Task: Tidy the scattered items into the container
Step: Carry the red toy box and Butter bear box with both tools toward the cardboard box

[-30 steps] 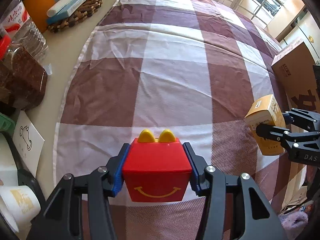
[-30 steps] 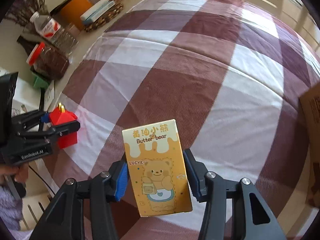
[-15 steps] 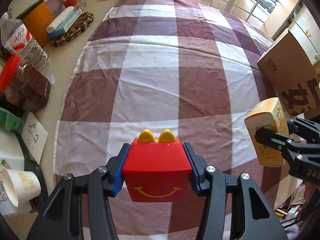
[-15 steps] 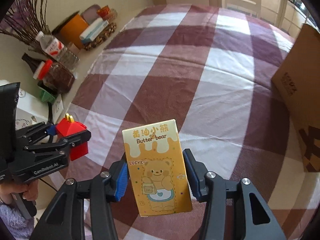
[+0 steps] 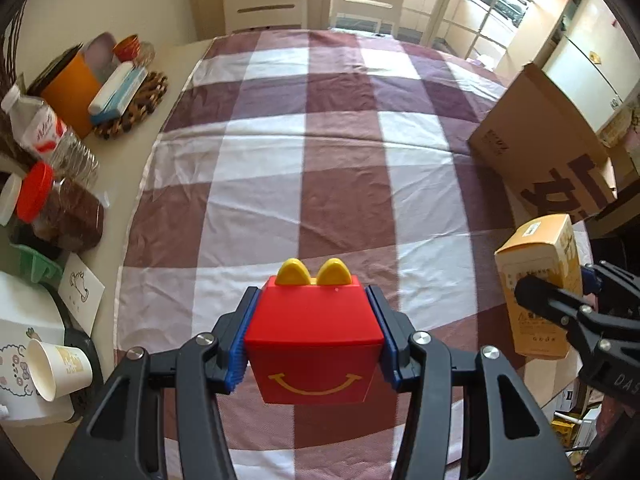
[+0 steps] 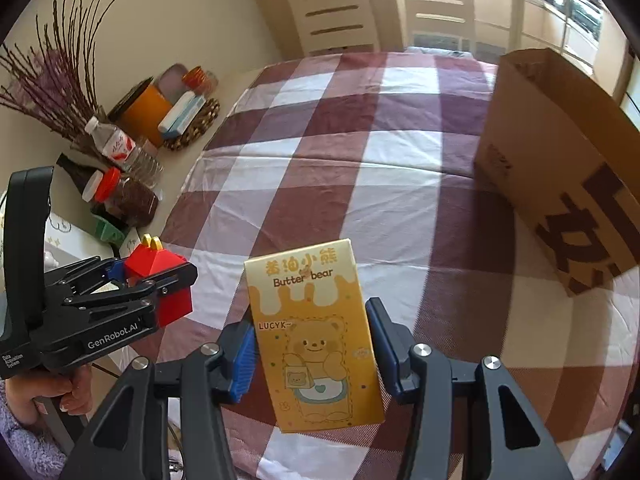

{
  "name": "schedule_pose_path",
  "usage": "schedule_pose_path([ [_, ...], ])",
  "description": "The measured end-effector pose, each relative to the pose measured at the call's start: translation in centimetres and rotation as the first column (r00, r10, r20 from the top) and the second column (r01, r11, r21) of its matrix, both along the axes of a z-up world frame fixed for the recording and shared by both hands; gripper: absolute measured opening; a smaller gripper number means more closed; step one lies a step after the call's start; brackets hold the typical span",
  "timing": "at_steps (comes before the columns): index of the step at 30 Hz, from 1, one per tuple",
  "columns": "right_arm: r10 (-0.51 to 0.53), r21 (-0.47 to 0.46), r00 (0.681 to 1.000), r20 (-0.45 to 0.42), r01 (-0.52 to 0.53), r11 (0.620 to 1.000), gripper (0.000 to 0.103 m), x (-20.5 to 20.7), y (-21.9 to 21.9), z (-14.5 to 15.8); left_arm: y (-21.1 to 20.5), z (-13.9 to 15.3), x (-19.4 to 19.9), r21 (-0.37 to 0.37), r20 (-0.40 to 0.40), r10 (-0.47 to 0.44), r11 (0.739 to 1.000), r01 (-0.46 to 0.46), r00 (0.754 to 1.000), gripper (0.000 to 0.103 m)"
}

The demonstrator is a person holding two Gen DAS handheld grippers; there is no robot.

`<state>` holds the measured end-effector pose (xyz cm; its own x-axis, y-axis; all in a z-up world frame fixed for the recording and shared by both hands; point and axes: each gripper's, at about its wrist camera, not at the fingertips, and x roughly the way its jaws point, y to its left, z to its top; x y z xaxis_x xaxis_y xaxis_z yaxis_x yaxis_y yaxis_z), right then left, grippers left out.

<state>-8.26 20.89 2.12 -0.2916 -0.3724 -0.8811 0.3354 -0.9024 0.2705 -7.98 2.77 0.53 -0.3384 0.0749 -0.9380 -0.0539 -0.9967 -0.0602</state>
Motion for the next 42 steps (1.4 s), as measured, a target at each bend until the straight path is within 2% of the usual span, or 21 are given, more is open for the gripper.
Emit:
schedule_pose_path([
  [9,-0.075,-0.007,0.997,-0.010,0.075,0.997,0.051,1.2,3.3,0.9,4.0,1.7,0.2,-0.011,-0.030,-0.083,0.997,0.083,0.996,0.053],
  [26,-0.181,-0.011,0.983,-0.039,0.181,0.983,0.051,2.0,8.5,2.3,10.6,2.0,-0.3,-0.020,-0.030,-0.223,0.975,0.222,0.974,0.053],
  [42,-0.301,-0.005,0.953,-0.039,0.301,0.954,0.051,2.5,14.2,2.5,17.4,1.3,-1.0,-0.022,-0.010,-0.357,0.934,0.357,0.934,0.053],
])
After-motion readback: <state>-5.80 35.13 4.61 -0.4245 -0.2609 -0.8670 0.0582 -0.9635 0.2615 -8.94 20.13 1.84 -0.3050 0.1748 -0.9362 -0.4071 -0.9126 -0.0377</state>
